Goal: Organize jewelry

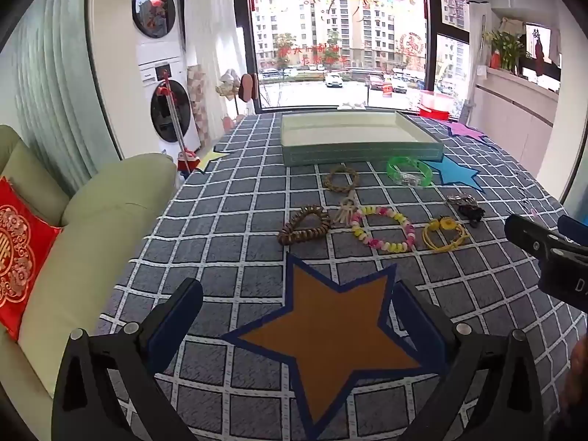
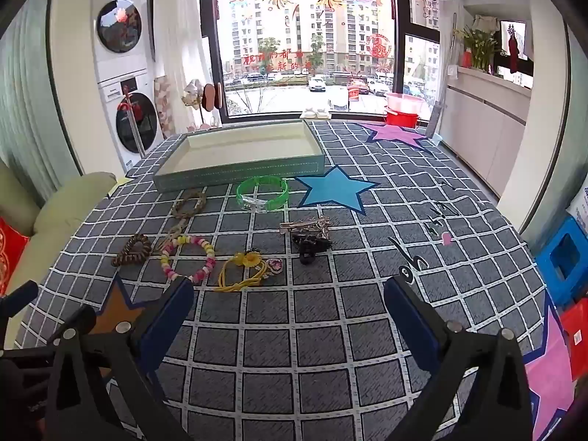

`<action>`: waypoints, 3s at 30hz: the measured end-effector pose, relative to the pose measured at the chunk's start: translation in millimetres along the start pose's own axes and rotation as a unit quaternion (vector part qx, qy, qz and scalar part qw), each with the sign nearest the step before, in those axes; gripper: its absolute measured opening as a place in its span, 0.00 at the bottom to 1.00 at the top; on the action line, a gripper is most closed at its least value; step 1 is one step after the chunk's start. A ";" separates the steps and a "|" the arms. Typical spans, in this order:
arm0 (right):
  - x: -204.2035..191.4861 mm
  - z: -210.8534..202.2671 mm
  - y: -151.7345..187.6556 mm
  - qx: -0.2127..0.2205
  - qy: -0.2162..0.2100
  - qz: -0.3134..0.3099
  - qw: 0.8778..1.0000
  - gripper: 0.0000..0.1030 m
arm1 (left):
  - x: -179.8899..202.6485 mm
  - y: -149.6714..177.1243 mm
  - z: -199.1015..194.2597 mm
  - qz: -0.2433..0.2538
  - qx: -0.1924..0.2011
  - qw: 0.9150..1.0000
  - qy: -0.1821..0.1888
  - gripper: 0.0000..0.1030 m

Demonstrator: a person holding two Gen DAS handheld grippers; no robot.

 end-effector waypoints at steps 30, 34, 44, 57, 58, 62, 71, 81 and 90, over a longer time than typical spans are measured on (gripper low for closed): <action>-6.0 -5.1 -4.5 0.006 -0.005 -0.004 1.000 1.00 | 0.0 5.0 6.1 -0.009 -0.026 1.000 0.009 1.00; -6.7 -5.3 -4.9 0.006 -0.005 -0.004 1.000 1.00 | -0.1 4.6 5.7 -0.011 -0.024 1.000 0.009 1.00; -7.6 -5.2 -4.5 0.008 -0.006 -0.004 1.000 1.00 | -0.9 3.8 3.2 -0.012 -0.020 1.000 0.009 1.00; -11.3 -5.1 -5.3 0.009 -0.008 -0.004 1.000 1.00 | -1.4 3.1 0.0 -0.014 -0.013 1.000 0.011 1.00; -11.8 -4.7 -5.4 0.009 -0.008 -0.004 1.000 1.00 | -1.4 3.1 0.4 -0.014 -0.013 1.000 0.011 1.00; -10.7 -5.3 -4.8 0.009 -0.009 -0.004 1.000 1.00 | -1.3 2.9 0.2 -0.014 -0.012 1.000 0.011 1.00; -11.4 -5.1 -4.9 0.009 -0.009 -0.003 1.000 1.00 | -1.2 2.9 0.3 -0.015 -0.012 1.000 0.011 1.00; -10.8 -5.8 -4.6 0.009 -0.010 -0.002 1.000 1.00 | -1.0 2.9 0.1 -0.014 -0.012 1.000 0.011 1.00; -15.9 -5.1 -4.6 0.008 -0.012 -0.002 1.000 1.00 | -1.0 3.2 0.0 -0.014 -0.011 1.000 0.011 1.00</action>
Point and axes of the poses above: each gripper's, at about its wrist camera, not at the fingertips, and z roughly the way its jaws point, x to its right, y to its underside, the point moved 7 cm from there along z, roughly the way its jaws point, and after that the axes turned 4 degrees about -z, right-handed, at the moved point
